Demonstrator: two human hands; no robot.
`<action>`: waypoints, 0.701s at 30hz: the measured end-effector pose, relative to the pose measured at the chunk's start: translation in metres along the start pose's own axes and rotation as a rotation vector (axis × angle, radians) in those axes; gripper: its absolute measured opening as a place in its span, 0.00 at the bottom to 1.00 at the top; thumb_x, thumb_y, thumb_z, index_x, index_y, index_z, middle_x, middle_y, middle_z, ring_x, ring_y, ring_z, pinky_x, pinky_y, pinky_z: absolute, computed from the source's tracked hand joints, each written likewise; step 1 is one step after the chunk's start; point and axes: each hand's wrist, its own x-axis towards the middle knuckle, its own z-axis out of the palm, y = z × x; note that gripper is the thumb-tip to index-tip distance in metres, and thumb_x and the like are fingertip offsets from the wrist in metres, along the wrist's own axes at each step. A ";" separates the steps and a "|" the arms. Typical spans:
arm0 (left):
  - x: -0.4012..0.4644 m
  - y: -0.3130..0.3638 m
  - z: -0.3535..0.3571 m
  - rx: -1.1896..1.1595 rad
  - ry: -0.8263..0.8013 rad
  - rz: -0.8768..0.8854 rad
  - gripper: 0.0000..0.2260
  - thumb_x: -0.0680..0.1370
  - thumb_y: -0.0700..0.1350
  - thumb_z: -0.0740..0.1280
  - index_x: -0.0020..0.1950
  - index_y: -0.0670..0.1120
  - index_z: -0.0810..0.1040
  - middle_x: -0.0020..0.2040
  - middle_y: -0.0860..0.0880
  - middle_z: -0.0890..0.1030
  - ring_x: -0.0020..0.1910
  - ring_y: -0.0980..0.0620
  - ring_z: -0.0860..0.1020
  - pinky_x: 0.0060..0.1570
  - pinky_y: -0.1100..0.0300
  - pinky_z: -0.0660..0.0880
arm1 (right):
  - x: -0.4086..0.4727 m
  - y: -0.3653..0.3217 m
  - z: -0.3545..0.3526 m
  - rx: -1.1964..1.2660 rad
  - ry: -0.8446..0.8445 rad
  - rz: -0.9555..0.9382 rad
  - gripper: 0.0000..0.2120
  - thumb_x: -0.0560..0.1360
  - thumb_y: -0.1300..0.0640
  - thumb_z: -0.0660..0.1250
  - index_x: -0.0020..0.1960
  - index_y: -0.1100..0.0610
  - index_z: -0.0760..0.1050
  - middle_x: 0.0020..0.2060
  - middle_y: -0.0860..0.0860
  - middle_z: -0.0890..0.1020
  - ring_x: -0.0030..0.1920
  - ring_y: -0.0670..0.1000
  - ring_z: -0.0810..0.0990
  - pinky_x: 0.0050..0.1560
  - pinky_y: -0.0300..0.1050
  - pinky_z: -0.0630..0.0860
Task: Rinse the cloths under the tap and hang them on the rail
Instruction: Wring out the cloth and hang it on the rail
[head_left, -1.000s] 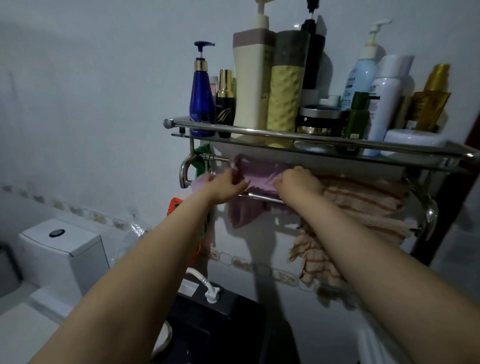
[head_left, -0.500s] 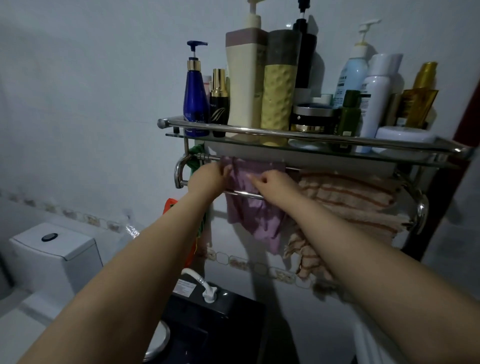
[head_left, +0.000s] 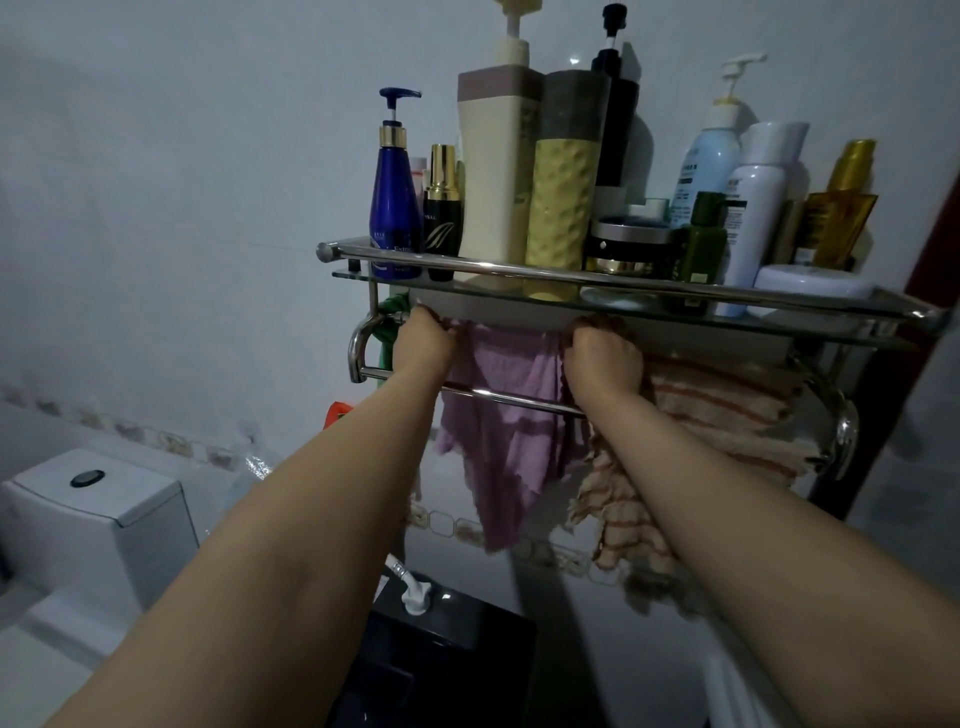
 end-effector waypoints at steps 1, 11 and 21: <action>-0.001 -0.001 0.000 0.041 0.040 0.009 0.11 0.77 0.49 0.66 0.54 0.44 0.74 0.49 0.46 0.81 0.48 0.43 0.81 0.48 0.51 0.76 | 0.001 -0.001 -0.001 0.017 -0.011 0.019 0.12 0.79 0.59 0.57 0.56 0.58 0.77 0.55 0.60 0.80 0.56 0.61 0.78 0.51 0.48 0.73; -0.017 -0.017 -0.029 -0.217 0.529 -0.087 0.09 0.80 0.46 0.57 0.57 0.44 0.71 0.54 0.43 0.78 0.52 0.42 0.77 0.50 0.51 0.71 | -0.030 0.020 -0.019 0.400 0.146 0.160 0.12 0.76 0.51 0.63 0.53 0.58 0.78 0.52 0.61 0.78 0.57 0.62 0.74 0.58 0.52 0.69; -0.011 -0.026 -0.001 0.521 0.126 0.545 0.18 0.79 0.47 0.59 0.67 0.42 0.72 0.65 0.41 0.74 0.63 0.40 0.70 0.60 0.47 0.67 | -0.025 0.013 -0.007 -0.011 -0.132 -0.270 0.18 0.78 0.48 0.58 0.67 0.45 0.71 0.63 0.50 0.75 0.64 0.56 0.69 0.58 0.50 0.64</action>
